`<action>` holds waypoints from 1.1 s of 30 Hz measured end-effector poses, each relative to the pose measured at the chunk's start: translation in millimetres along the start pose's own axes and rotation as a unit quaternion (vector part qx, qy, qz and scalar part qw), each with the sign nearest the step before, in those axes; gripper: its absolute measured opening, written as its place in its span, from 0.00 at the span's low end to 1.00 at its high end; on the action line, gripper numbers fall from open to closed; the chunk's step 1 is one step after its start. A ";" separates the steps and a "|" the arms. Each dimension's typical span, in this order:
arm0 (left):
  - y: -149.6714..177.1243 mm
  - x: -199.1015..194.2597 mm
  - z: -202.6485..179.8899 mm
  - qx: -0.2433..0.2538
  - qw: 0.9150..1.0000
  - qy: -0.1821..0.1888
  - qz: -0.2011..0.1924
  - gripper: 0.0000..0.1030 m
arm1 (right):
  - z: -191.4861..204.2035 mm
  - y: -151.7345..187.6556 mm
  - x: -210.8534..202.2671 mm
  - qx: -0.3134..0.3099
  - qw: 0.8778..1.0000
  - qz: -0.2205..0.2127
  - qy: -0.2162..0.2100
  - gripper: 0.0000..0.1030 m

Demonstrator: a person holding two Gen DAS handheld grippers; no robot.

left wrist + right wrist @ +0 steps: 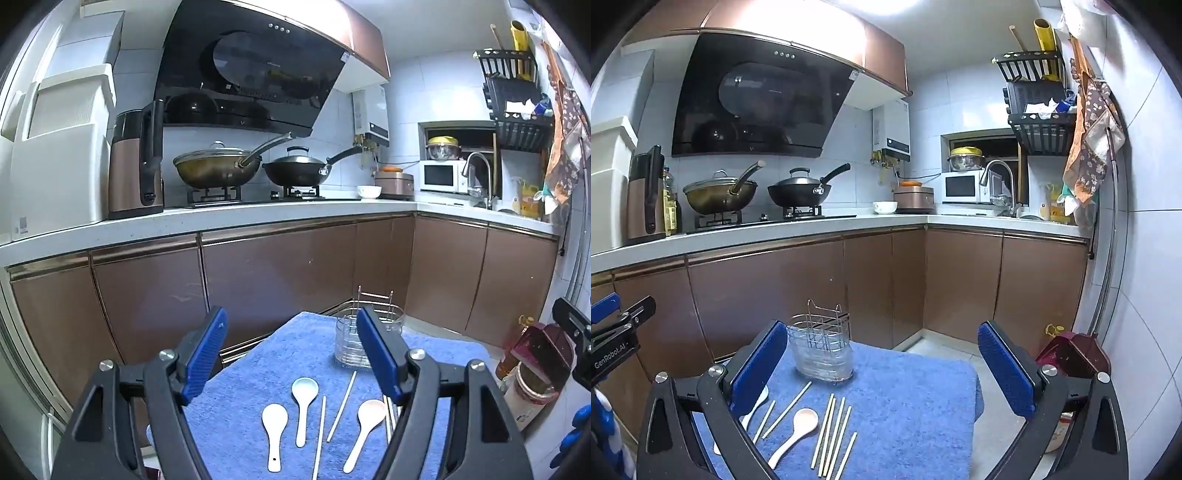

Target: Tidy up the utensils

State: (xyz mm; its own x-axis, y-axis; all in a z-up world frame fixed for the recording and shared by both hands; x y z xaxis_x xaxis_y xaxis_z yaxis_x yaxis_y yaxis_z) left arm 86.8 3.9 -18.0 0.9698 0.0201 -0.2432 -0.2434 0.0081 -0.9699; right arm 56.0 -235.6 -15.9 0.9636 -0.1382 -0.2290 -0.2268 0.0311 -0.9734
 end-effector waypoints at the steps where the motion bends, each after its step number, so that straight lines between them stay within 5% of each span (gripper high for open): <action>1: 0.8 1.5 -0.8 0.002 1.000 0.000 0.002 0.69 | -0.5 0.8 1.4 0.002 1.000 0.002 -0.001 1.00; 19: -5.9 2.7 10.9 -0.002 1.000 0.006 -0.014 0.69 | -1.8 0.3 -1.1 -0.006 1.000 0.019 0.024 1.00; 33: 33.2 61.1 29.3 -0.035 0.989 0.084 0.121 0.68 | -3.7 35.9 51.8 0.006 0.993 0.118 0.000 1.00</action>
Point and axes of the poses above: each gripper's, at about its wrist camera, not at the fingertips, and x roughly the way its jaws point, z to its left, y to its underside, the point moved 5 cm from there along x, roughly the way its jaws point, and after that the axes turned 1 degree about y, right-handed, at the moved point
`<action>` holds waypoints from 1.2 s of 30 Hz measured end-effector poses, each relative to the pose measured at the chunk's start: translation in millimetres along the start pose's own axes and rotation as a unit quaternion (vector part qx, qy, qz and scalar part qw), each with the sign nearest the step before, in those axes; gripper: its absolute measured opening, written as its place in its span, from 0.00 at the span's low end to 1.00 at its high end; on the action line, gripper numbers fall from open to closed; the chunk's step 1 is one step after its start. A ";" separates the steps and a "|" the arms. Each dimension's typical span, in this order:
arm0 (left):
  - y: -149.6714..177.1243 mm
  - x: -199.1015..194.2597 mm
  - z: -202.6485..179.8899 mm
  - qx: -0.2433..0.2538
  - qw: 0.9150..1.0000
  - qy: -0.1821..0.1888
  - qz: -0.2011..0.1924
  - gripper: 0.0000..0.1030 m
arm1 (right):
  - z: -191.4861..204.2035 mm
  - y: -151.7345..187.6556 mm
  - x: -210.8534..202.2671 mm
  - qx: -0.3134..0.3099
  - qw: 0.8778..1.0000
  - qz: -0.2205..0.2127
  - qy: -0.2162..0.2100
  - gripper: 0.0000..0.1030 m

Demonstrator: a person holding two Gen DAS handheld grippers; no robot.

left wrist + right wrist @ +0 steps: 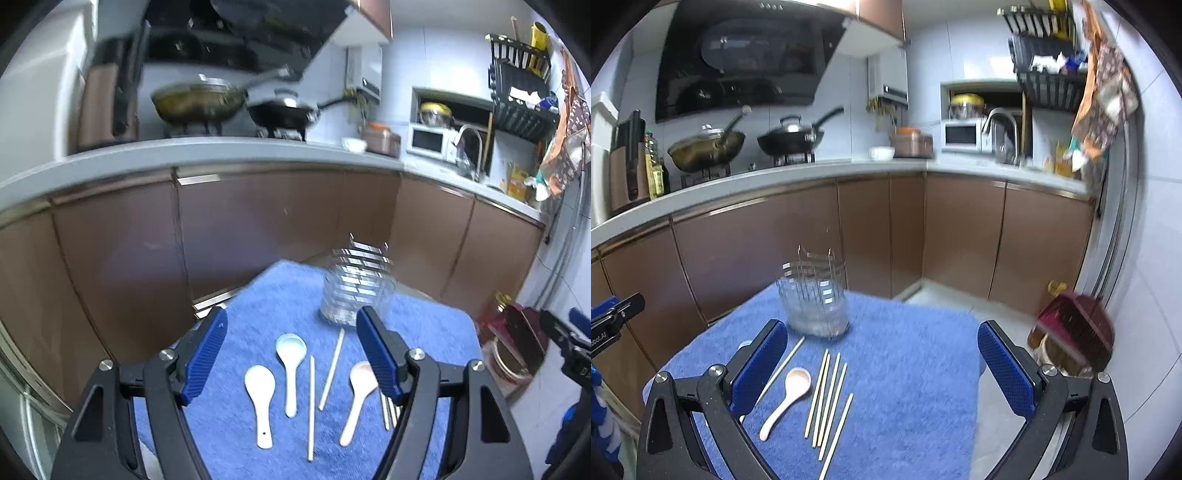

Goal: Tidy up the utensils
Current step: 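Grasp the light-blue spoon with the left tool while the right tool grasps a chopstick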

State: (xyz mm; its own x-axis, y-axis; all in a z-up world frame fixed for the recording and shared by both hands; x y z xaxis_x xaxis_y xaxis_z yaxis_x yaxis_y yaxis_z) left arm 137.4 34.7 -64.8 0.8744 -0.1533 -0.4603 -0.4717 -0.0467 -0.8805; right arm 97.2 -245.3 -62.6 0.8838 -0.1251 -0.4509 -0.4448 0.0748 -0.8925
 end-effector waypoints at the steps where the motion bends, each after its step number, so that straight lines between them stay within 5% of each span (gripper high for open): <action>1: 2.2 6.3 -0.9 -0.001 1.000 0.009 0.009 0.68 | -0.6 2.5 7.8 0.000 1.000 0.013 -0.003 0.99; 7: 14.7 47.8 -5.1 -0.005 0.996 0.047 0.074 0.68 | -2.2 15.2 52.3 0.002 0.995 0.092 -0.047 0.70; 9: 19.2 61.5 -4.0 -0.004 0.994 0.053 0.096 0.68 | -0.8 20.1 71.5 0.008 0.989 0.129 -0.070 0.53; 12: 19.5 90.8 -0.4 -0.008 0.989 0.062 0.134 0.67 | 4.0 29.1 108.3 0.023 0.976 0.190 -0.108 0.39; 25: 43.9 231.7 49.1 -0.019 0.952 0.107 0.286 0.50 | 35.3 89.4 249.8 0.045 0.913 0.374 -0.155 0.27; 29: 58.6 263.7 53.1 -0.013 0.938 0.125 0.323 0.43 | 37.7 95.9 272.2 0.041 0.907 0.395 -0.142 0.26; 36: 73.1 286.0 54.5 0.000 0.929 0.146 0.339 0.37 | 38.3 109.2 292.2 0.030 0.898 0.422 -0.123 0.18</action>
Point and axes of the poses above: each gripper's, at about its wrist camera, not at the fingertips, and x roughly the way its jaws point, z to its left, y to its underside, the point moved 5 cm from there along x, roughly the way its jaws point, and after that the axes turned 1 degree about y, right-handed, at the moved point
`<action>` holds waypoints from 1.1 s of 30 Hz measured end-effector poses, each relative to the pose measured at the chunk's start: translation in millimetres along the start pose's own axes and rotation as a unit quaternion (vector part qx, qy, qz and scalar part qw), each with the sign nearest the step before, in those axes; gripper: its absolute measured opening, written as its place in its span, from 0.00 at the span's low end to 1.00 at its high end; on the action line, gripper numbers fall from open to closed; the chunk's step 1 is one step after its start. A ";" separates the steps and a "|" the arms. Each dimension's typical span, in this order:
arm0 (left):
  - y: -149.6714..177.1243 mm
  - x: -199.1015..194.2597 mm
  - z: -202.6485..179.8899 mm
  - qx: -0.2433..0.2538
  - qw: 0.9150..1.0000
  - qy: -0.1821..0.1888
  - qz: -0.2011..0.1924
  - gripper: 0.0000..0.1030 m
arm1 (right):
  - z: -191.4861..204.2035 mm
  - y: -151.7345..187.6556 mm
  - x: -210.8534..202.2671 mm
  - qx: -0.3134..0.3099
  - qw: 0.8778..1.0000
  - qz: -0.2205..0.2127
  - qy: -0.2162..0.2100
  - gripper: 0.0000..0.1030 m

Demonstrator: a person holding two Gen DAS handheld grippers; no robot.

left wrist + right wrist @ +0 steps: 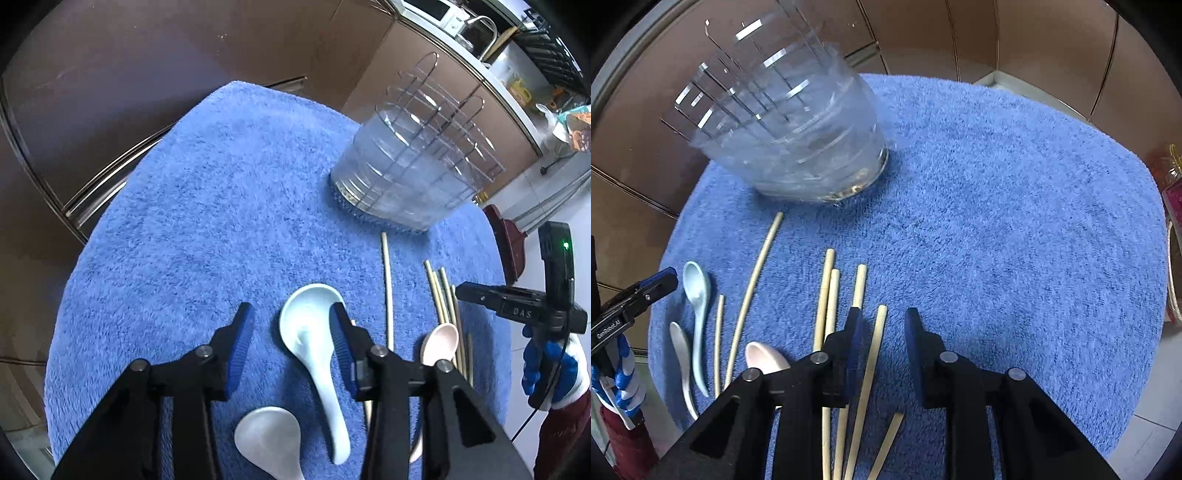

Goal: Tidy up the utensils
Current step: 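Grasp the light-blue spoon with the left tool while the right tool grasps a chopstick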

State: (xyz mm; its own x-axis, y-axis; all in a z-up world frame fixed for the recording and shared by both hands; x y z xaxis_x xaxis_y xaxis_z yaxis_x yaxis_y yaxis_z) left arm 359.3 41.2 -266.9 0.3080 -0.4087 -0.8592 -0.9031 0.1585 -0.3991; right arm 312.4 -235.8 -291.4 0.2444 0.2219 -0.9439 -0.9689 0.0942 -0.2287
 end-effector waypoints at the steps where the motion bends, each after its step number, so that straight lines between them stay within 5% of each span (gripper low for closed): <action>1: 0.9 1.5 0.2 0.003 1.000 0.001 0.002 0.36 | 1.1 0.6 3.3 -0.001 1.000 0.004 0.001 0.17; 16: -7.1 32.4 2.6 0.028 0.999 -0.007 0.034 0.19 | 19.6 -10.1 26.0 -0.015 0.999 0.011 0.039 0.08; 24: -9.3 30.6 -7.1 0.053 0.998 -0.030 0.028 0.07 | 11.5 -6.0 13.9 0.008 1.000 -0.006 0.015 0.07; 33: -2.8 5.7 -8.7 0.056 0.996 -0.062 -0.018 0.05 | 8.3 4.4 -32.8 0.015 0.997 -0.063 -0.031 0.06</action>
Point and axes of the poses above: each gripper's, at about its wrist camera, not at the fingertips, and x roughly the way its jaws point, z to its left, y to its underside, the point moved 5 cm from there along x, roughly the way its jaws point, and after that the axes turned 1 degree about y, right-handed, at the moved point
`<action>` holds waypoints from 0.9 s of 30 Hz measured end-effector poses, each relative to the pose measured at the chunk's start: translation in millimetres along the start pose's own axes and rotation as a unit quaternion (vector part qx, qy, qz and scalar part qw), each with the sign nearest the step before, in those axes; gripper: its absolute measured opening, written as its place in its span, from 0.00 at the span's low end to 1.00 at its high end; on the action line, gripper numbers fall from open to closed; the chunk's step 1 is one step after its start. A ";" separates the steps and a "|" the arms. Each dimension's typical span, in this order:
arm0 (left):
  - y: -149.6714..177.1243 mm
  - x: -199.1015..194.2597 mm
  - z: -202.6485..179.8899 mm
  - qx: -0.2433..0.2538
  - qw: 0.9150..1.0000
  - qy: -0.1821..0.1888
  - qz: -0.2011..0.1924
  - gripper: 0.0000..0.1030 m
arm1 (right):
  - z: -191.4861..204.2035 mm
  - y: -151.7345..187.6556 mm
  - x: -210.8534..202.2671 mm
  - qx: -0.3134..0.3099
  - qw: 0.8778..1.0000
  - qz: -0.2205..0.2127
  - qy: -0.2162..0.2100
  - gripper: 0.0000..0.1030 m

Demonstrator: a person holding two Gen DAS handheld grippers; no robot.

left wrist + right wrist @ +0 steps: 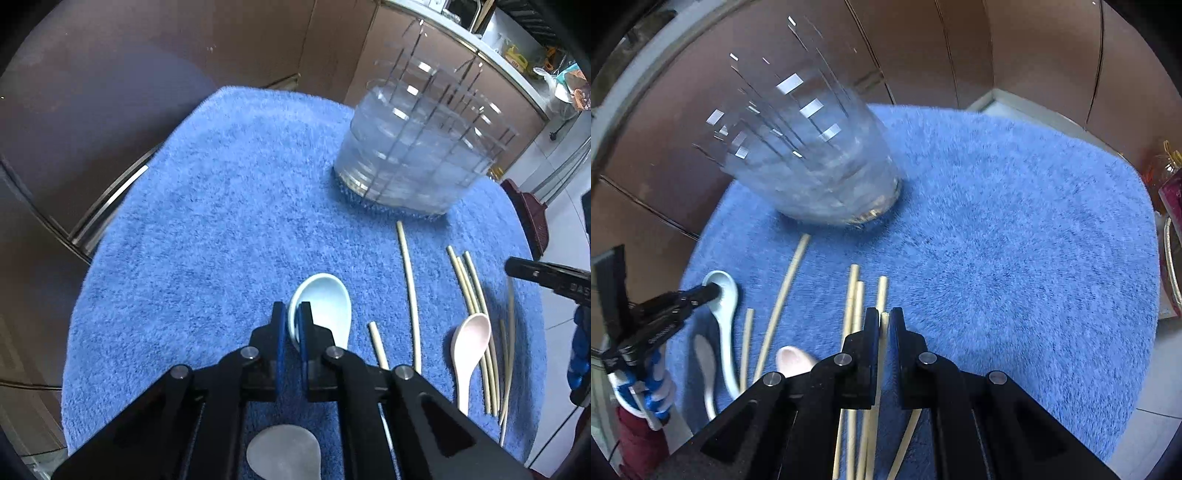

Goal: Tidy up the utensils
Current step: 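Grasp the light-blue spoon with the left tool while the right tool grasps a chopstick, then carry the spoon and chopstick over the clear holder and release both into it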

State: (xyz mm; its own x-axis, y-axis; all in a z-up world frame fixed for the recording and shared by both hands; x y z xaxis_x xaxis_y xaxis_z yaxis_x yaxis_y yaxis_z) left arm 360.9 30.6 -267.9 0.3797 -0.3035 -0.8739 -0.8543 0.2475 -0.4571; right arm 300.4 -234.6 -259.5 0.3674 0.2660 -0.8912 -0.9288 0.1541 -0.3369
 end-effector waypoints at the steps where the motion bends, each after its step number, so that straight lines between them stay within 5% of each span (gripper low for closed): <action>1: 0.7 -4.8 -1.0 0.000 1.000 -0.004 -0.008 0.05 | 0.7 2.6 -9.4 -0.002 1.000 -0.012 -0.008 0.06; 8: 7.0 -55.2 -20.1 0.008 0.994 -0.064 -0.091 0.05 | 9.4 28.2 -72.9 -0.029 0.993 -0.107 -0.047 0.06; 16: 12.6 -104.5 -37.2 -0.016 0.986 -0.084 -0.142 0.05 | 24.2 62.3 -144.6 -0.048 0.975 -0.203 -0.076 0.05; 27: 1.4 -161.8 -42.9 -0.047 0.972 -0.115 -0.198 0.05 | 44.4 55.5 -200.8 -0.080 0.949 -0.289 -0.092 0.05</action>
State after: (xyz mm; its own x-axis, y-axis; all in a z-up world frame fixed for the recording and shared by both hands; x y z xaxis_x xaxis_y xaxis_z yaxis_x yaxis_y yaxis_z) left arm 283.1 40.6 -120.1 0.7450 -0.1419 -0.6518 -0.6501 0.0648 -0.7571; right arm 177.2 -237.2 -85.7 0.8068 0.3451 -0.4796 -0.5591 0.1833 -0.8086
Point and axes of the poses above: each gripper's, at about its wrist camera, not at the fingertips, and x roughly the way its jaws point, z to its left, y to its underside, the point moved 5 cm from there along x, roughly the way its jaws point, and after that the axes turned 1 degree about y, right-handed, at the moved point
